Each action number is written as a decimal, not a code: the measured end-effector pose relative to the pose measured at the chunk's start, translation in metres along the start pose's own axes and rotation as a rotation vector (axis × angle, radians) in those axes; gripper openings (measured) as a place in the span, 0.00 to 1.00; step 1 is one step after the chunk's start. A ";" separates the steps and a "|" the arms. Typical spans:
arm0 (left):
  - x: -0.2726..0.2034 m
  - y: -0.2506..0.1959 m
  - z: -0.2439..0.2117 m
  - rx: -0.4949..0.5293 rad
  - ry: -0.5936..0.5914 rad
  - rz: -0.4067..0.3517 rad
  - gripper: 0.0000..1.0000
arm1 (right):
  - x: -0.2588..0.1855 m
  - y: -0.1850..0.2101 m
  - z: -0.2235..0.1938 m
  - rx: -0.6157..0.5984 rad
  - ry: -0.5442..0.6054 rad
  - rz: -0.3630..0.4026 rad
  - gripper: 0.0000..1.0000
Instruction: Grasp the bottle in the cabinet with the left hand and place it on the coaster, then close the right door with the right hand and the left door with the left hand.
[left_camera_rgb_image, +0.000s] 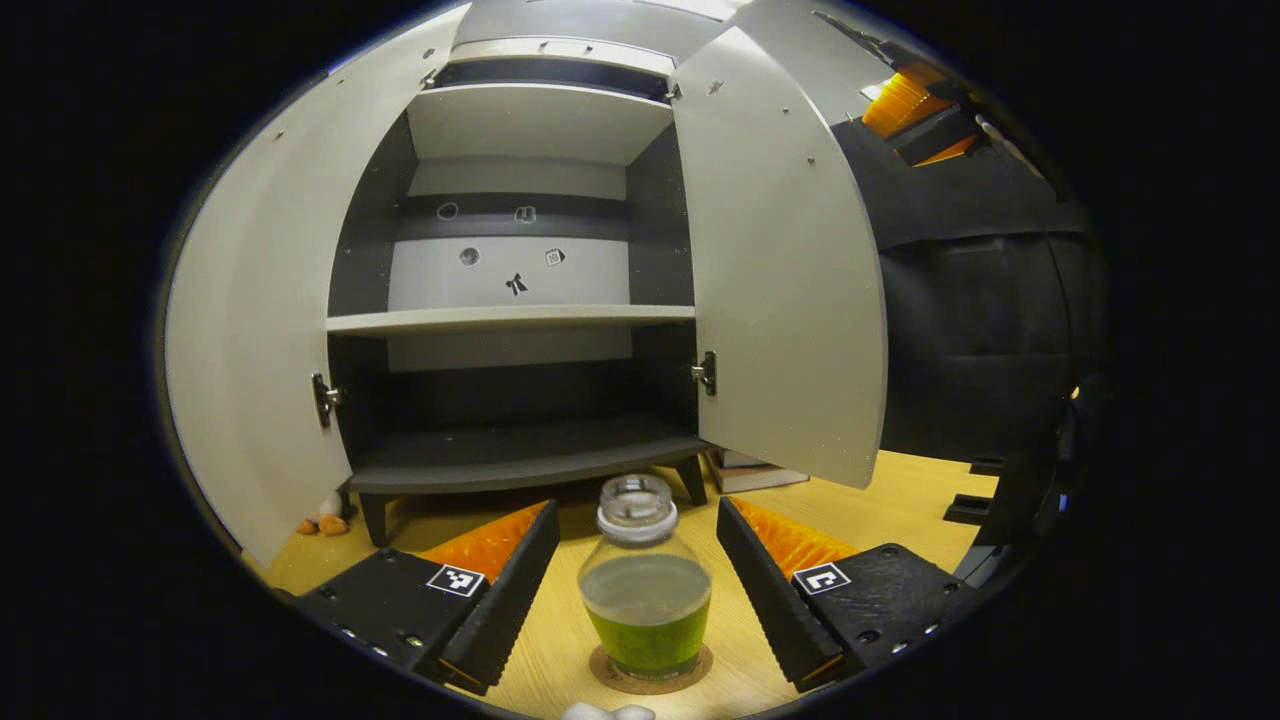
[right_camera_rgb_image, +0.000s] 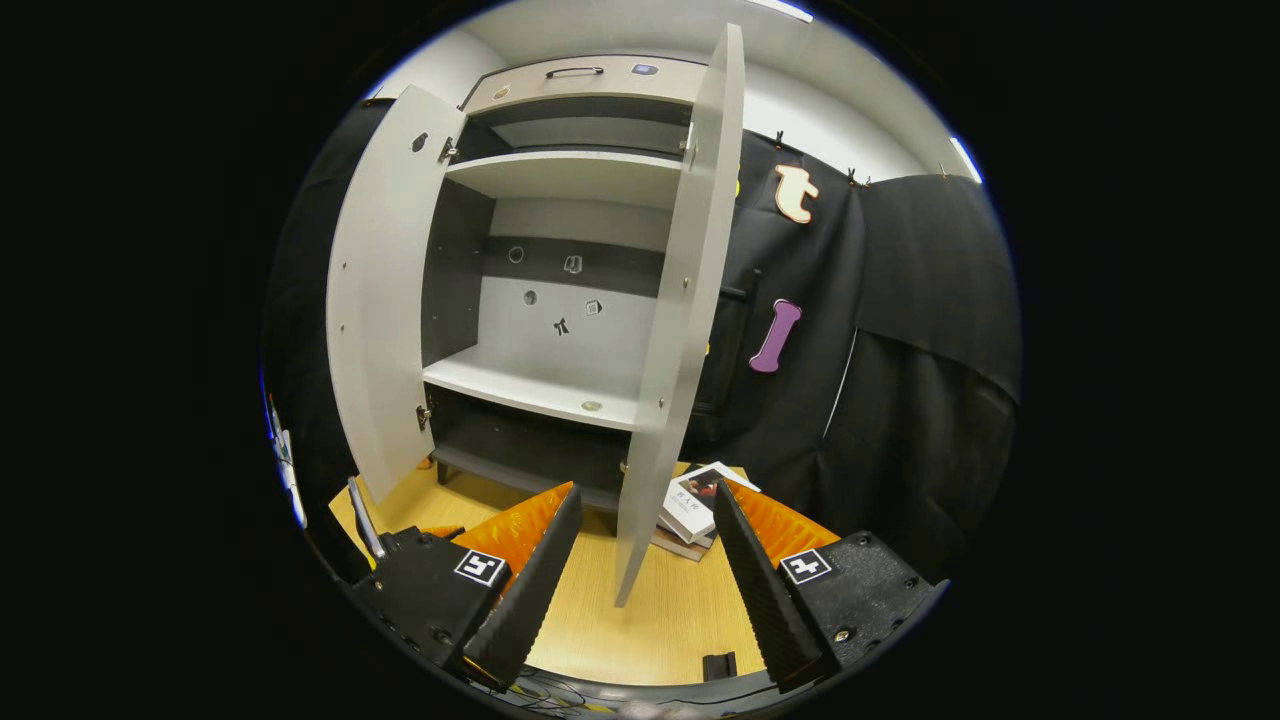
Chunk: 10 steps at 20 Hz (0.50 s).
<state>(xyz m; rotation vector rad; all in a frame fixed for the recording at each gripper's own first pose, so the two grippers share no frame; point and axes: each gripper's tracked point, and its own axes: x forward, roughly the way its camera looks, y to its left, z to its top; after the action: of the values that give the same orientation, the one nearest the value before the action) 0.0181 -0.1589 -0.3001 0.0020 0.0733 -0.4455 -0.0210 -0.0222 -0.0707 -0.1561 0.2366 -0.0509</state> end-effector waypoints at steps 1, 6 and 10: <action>0.002 0.003 0.010 -0.006 -0.006 0.008 0.97 | 0.000 0.000 0.002 0.004 -0.007 -0.001 0.82; 0.004 0.017 0.061 -0.064 0.036 0.033 0.96 | -0.002 -0.005 0.012 0.038 -0.048 -0.005 0.82; -0.008 0.048 0.127 -0.109 0.001 0.122 0.96 | -0.004 -0.010 0.020 0.070 -0.088 -0.005 0.82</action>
<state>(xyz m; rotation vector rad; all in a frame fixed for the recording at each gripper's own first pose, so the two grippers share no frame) 0.0411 -0.1142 -0.1736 -0.0996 0.0977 -0.3191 -0.0204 -0.0289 -0.0489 -0.0887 0.1460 -0.0569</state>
